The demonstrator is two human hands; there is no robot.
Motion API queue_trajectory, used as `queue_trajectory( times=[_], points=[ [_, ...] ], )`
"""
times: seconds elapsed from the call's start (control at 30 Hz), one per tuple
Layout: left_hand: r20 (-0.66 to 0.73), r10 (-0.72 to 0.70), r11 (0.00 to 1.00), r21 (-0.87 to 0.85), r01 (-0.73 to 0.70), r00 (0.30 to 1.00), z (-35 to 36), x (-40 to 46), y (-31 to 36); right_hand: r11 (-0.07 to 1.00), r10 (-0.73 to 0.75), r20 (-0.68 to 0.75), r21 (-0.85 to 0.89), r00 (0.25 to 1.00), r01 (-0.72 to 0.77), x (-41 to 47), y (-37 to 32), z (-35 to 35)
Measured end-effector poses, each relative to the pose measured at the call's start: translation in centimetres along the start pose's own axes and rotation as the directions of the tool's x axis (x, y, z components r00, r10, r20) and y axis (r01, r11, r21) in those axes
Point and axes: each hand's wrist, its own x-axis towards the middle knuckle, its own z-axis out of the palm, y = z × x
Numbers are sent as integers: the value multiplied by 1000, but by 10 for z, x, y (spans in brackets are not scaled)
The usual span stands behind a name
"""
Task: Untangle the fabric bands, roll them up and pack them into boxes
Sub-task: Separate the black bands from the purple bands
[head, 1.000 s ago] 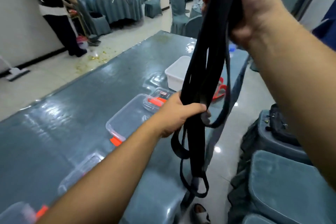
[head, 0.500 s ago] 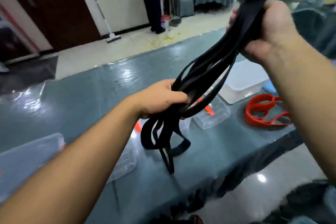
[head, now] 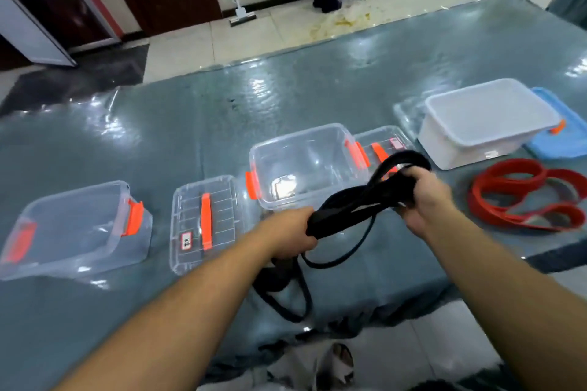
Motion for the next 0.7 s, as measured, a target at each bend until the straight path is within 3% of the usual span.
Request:
queue_trajectory(
  times=[0.1,0.23,0.3,0.4,0.53,0.7],
  points=[
    [-11,-50,992,117,51,999,25,17,-12,993,90,-95,-67,991,-97,24,46,-19],
    [-40,-99,987,121,103,994,54,34,-24,962,140,-114,-218,984,-162,40,87,-33],
    [-59,-98,987,125,105,993,66,38,-31,887,184,-92,-414,979,-206,43,101,-42],
    [-126,-104,973,193,127,987,80,37,-41,661,208,-102,-719,973,-216,48,116,-60],
    [-177,-113,975,170,143,978,89,27,-51,535,190,-98,-824,977,-187,39,116,-67],
    [-126,-186,973,113,201,974,92,9,-64,448,164,-54,-885,985,-123,37,120,-64]
  ],
)
